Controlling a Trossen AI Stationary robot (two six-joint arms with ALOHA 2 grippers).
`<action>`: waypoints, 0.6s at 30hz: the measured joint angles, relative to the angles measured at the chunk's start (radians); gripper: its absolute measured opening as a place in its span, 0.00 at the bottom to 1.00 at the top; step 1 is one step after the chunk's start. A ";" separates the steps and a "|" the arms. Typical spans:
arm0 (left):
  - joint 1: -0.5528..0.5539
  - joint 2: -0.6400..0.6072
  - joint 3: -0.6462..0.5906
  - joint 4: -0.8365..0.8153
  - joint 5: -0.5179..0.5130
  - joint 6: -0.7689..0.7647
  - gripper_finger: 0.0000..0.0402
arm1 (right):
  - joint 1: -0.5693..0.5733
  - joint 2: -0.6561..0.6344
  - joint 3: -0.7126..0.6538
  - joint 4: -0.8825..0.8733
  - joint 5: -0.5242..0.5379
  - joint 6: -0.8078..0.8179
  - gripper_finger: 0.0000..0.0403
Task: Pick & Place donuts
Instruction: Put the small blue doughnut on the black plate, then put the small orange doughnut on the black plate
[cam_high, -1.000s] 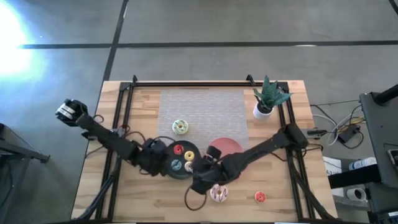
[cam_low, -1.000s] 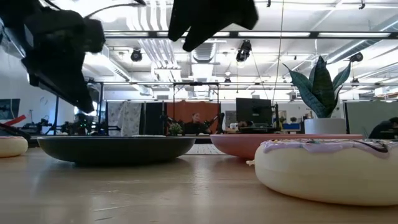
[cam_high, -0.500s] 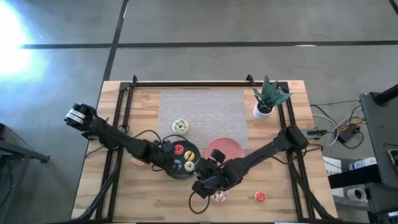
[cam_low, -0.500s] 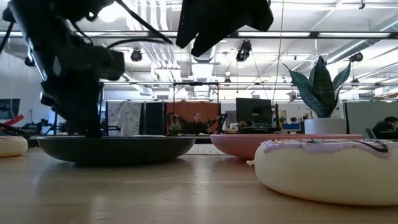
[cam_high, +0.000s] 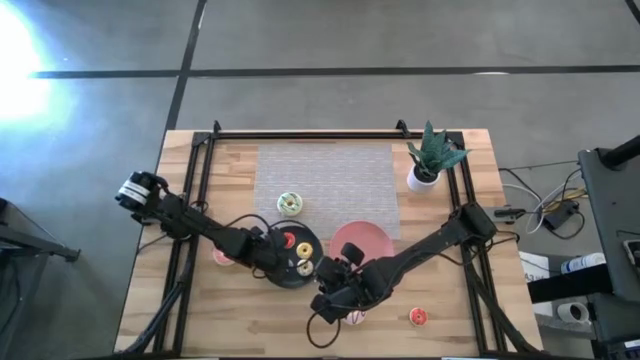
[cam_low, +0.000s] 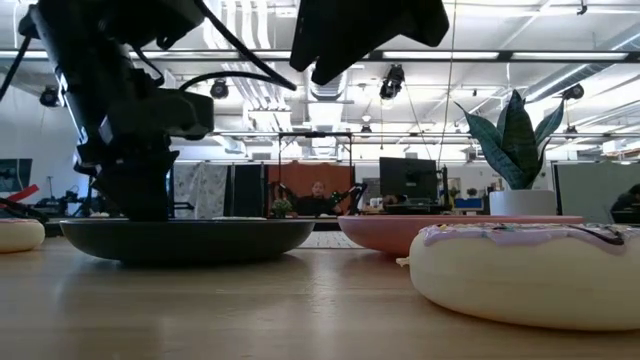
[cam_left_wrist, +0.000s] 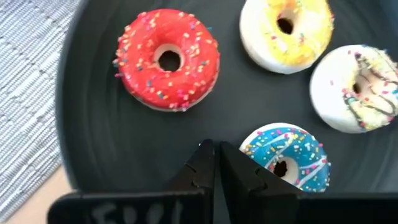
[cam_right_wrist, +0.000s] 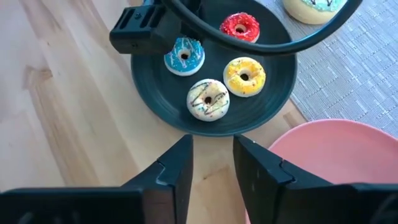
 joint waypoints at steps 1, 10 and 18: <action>0.000 0.001 0.001 0.003 0.003 0.002 0.00 | 0.000 0.000 -0.001 0.000 0.000 0.000 0.26; -0.001 0.017 0.005 0.111 0.082 0.034 0.00 | 0.000 0.000 -0.013 0.000 0.000 -0.004 0.25; -0.008 -0.048 0.007 0.104 0.081 0.059 0.00 | 0.014 0.000 -0.014 -0.015 -0.063 -0.036 0.26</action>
